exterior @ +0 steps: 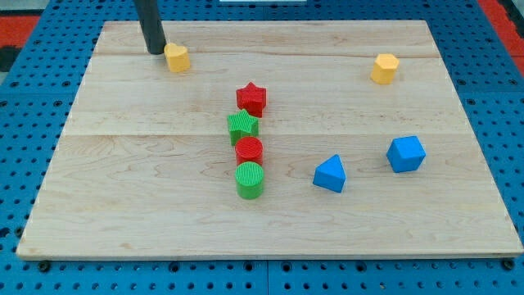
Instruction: Bring the yellow heart at the bottom side of the yellow hexagon
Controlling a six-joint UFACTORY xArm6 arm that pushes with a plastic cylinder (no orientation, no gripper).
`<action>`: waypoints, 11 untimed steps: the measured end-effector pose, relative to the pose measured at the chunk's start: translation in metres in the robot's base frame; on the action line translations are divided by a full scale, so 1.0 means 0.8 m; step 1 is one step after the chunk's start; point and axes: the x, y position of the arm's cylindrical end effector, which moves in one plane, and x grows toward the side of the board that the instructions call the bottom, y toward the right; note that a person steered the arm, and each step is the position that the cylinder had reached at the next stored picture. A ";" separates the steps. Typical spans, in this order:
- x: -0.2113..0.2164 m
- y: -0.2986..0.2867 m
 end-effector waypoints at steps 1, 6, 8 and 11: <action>0.031 -0.007; 0.032 0.143; 0.042 0.206; 0.057 0.108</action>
